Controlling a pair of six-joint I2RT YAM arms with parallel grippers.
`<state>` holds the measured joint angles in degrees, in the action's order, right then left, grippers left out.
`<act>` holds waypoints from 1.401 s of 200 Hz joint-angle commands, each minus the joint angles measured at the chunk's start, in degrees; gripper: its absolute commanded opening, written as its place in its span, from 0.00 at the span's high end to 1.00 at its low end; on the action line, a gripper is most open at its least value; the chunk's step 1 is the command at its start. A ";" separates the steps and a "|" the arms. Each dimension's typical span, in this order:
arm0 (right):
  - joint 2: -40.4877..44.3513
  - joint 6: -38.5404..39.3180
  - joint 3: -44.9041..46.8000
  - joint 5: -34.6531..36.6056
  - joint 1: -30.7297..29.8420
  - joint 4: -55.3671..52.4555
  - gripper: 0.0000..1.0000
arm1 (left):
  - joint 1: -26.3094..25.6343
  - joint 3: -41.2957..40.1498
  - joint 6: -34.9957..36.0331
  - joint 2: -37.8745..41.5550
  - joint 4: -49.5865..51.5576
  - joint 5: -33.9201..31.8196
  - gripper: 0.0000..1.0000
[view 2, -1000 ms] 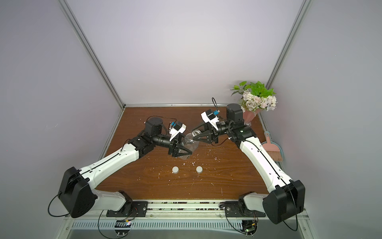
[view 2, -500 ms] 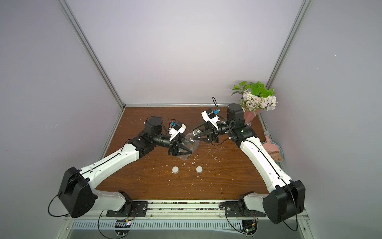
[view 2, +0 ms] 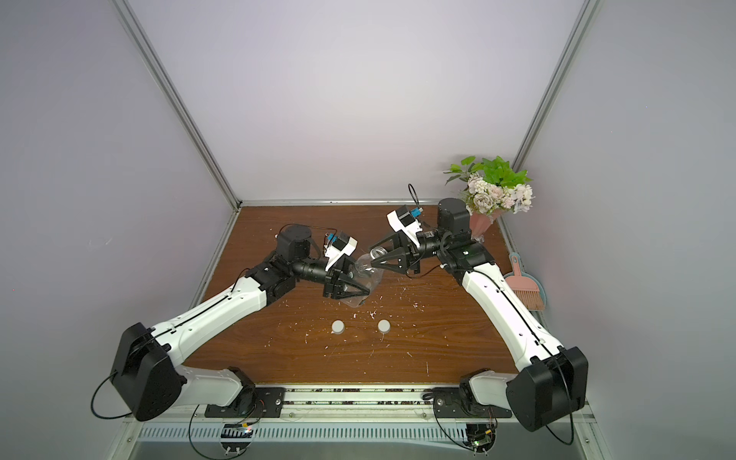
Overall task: Screw on the bottle caps
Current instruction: Pick up the plastic bottle at the center of the board, then pick up the bottle cap from the center of the board.
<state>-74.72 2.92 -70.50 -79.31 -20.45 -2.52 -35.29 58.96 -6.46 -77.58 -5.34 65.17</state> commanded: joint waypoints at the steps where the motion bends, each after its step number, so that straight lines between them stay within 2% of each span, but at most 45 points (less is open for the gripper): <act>1: 1.35 -2.53 -1.57 2.73 0.66 4.12 0.49 | -0.57 -0.45 0.58 1.94 0.92 -0.29 0.55; 9: 1.50 -2.98 -1.57 2.93 0.65 4.44 0.44 | -0.57 -0.68 0.66 2.16 1.08 -0.39 0.55; 24: 1.61 -3.35 -1.57 3.02 0.76 4.92 0.26 | -0.57 -0.93 0.66 2.52 1.08 -0.60 0.55; 32: 1.66 -3.42 -1.57 2.93 0.74 4.91 0.19 | -0.57 -1.04 0.67 2.66 1.12 -0.80 0.55; 63: 2.02 -3.62 -1.60 3.57 0.94 4.81 0.14 | -0.57 -1.43 1.10 3.27 1.91 -1.42 0.56; 76: 2.38 -4.07 -1.62 4.71 1.46 5.18 0.01 | -0.57 -1.63 1.42 3.56 2.41 -1.96 0.56; 100: 4.07 -6.30 -1.57 8.20 3.63 7.04 0.01 | -0.62 -1.24 3.38 3.58 5.52 -3.57 0.57; 138: 7.27 -9.06 -1.39 13.95 8.63 7.18 0.01 | -0.57 0.83 7.67 3.52 12.73 -9.89 0.61; 146: 7.82 -9.68 -1.46 17.25 9.39 6.78 0.01 | -0.57 1.32 8.49 3.72 14.00 -11.49 0.61; 177: 8.78 -10.33 -1.96 37.84 11.74 -0.39 0.01 | -0.57 2.86 10.73 5.27 17.98 -17.14 0.60; 200: 6.51 -9.18 -2.77 43.00 11.81 -9.48 0.01 | -0.57 3.49 11.83 7.10 19.44 -20.08 0.60; 221: 6.28 -9.84 1.86 46.29 11.75 -11.97 0.01 | -0.57 3.34 12.26 8.41 19.91 -22.18 0.59; 238: 7.24 -9.30 6.67 47.64 10.32 -12.51 0.01 | -0.57 2.92 12.31 8.91 20.00 -23.69 0.58; 260: 7.11 -8.26 9.13 56.10 5.42 -15.87 0.02 | -0.57 2.92 12.67 8.51 21.02 -25.55 0.60; 280: 3.22 -6.31 8.54 63.36 -1.38 -21.81 0.04 | -0.57 3.63 13.02 7.98 22.78 -28.77 0.64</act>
<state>-69.41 -5.39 -60.38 -26.87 -15.31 -18.31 -35.31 60.82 5.06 -69.25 14.66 40.73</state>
